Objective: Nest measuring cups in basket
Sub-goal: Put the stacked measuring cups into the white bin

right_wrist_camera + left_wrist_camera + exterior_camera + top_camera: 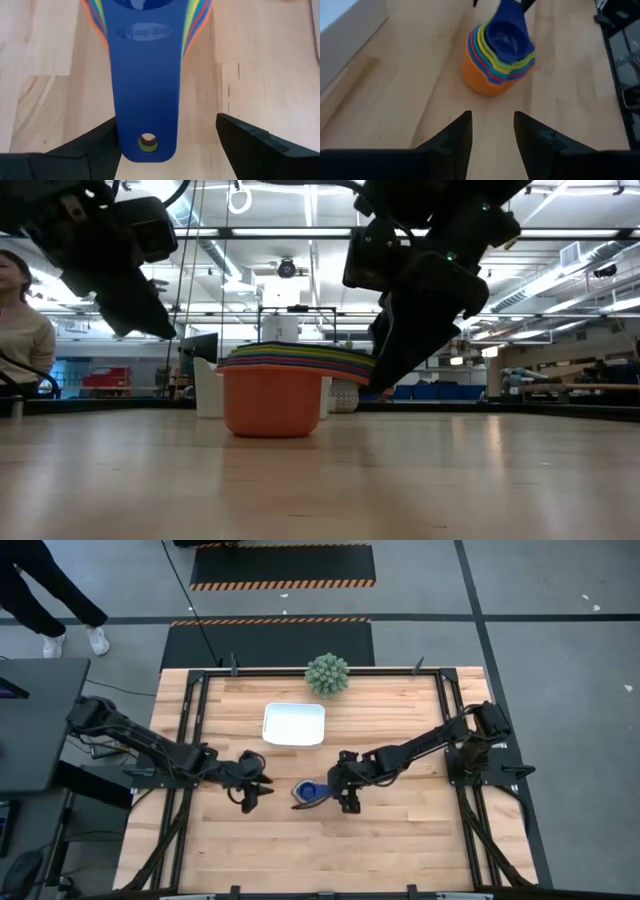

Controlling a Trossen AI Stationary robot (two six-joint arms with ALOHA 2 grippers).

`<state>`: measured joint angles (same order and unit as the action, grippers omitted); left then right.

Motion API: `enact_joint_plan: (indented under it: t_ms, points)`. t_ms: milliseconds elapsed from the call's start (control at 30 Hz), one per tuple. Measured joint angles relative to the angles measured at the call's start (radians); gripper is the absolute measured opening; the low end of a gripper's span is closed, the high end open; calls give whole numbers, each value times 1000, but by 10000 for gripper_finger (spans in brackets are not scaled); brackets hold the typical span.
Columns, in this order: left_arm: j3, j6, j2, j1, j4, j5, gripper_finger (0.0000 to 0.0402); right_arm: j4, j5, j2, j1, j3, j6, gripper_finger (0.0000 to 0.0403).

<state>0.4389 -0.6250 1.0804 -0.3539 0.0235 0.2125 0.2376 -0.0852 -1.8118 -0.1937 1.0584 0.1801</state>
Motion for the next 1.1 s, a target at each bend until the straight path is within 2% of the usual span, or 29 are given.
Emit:
enact_joint_plan:
  t_ms: [133,300,533,633,833,1100]
  points:
    - [-2,7,45,-25,-52,58,161,-1,45,2,34,0,-31,313]
    - [-2,-19,131,-55,-161,105,198,9,87,38,62,0,-56,313]
    - [-2,-72,230,-110,-245,222,251,88,82,132,65,2,-52,316]
    - [-2,-125,263,-119,-245,239,266,143,82,165,66,2,-44,321]
    - [-2,-158,311,-133,-271,236,279,115,104,179,63,-15,-78,325]
    - [-2,-189,354,-133,-331,257,280,-40,134,136,63,-29,-128,323]
